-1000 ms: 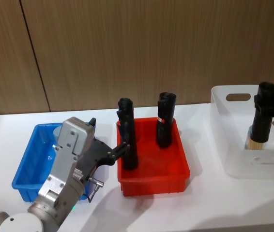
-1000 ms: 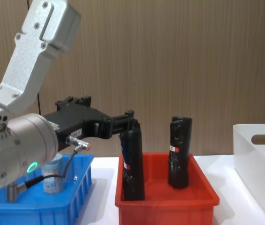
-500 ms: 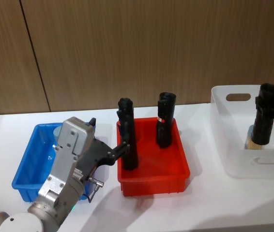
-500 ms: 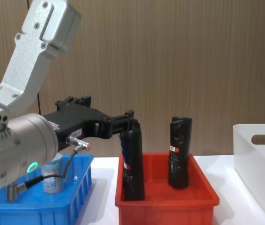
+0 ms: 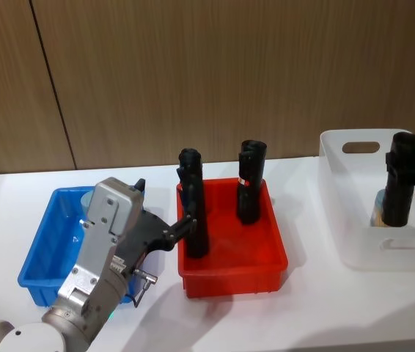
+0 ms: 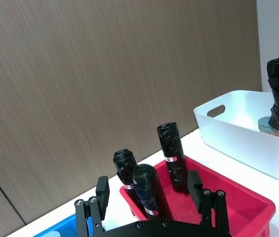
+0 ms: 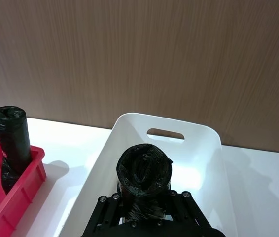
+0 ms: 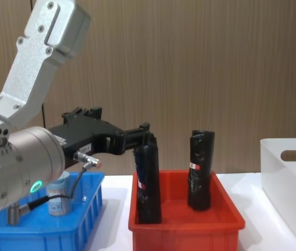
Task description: Pick the cotton swabs from the blue box and place them into the white box.
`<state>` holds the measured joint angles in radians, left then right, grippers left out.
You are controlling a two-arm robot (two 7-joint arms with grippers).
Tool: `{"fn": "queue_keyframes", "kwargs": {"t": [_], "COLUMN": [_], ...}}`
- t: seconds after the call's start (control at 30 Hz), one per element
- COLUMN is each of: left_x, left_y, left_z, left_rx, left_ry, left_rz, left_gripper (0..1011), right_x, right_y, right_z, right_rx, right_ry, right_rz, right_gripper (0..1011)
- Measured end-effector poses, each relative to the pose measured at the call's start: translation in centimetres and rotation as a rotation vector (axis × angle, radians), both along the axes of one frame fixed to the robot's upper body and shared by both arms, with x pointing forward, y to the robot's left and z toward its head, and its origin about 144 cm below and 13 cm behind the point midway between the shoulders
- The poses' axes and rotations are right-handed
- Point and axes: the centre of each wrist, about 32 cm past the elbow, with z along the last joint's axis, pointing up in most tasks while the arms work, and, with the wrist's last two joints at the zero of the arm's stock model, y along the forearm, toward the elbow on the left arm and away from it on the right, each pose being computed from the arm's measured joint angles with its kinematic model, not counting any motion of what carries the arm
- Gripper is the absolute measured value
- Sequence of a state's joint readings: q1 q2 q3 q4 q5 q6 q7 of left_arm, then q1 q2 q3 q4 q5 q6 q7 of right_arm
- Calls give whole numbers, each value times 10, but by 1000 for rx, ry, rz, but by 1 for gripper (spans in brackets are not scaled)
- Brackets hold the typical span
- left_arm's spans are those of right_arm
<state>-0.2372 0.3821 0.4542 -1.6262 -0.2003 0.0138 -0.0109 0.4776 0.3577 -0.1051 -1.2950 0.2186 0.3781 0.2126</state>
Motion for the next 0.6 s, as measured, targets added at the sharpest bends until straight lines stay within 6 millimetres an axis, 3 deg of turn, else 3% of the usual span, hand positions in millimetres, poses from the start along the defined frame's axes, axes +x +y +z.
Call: {"fn": "queue_keyframes", "kwargs": {"t": [0.17, 0.6], "left_x": [0, 0], "left_y": [0, 0], "left_z": [0, 0], "left_rx": [0, 0], "left_ry": [0, 0], "left_rz": [0, 0], "left_gripper": [1004, 1004], "right_x": [-2, -6], "right_y": [1, 4], "right_z": [0, 0], "right_rx": [1, 2], "right_ry": [6, 10], "right_rz": [0, 3], "right_gripper": [405, 827]}}
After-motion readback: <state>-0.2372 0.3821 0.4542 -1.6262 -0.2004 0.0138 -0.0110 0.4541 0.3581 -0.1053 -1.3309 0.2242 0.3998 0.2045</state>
